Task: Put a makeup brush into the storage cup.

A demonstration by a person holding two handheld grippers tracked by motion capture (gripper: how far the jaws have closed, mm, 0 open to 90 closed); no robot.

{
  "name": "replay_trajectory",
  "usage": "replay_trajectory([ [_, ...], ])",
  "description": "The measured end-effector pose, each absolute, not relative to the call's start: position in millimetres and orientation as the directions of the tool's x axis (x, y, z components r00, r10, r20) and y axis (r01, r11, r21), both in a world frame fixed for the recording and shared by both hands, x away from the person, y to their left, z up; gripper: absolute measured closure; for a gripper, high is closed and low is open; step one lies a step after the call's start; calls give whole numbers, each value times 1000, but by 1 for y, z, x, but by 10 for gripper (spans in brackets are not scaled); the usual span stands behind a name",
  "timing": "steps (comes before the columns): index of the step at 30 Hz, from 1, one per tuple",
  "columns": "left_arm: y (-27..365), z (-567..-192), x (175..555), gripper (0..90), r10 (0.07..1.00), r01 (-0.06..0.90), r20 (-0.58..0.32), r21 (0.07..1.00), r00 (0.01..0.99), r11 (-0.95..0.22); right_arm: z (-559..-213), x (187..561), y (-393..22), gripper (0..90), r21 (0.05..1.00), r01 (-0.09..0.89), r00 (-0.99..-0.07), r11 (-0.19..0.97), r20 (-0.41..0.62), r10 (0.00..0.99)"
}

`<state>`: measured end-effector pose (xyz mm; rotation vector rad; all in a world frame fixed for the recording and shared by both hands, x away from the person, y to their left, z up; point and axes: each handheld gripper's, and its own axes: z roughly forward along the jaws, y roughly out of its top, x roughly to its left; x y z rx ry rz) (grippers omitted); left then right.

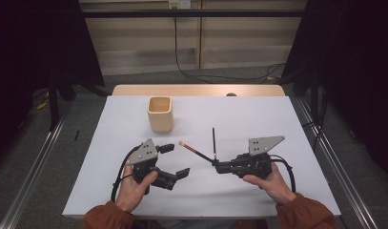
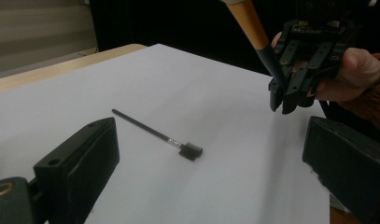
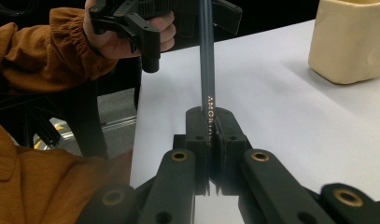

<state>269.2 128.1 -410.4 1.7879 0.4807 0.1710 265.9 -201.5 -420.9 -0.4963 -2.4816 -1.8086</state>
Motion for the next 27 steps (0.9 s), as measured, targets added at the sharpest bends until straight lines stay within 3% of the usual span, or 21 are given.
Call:
replay_trajectory([
  [16,99,-406,269,53,329,209,-139,960,934,-188,-426,270,-200,859,927,269,-946,260,203,252],
  [27,93,-401,271,130,362,206,-136,965,922,-163,-426,269,-203,859,931,262,-945,255,194,264],
])
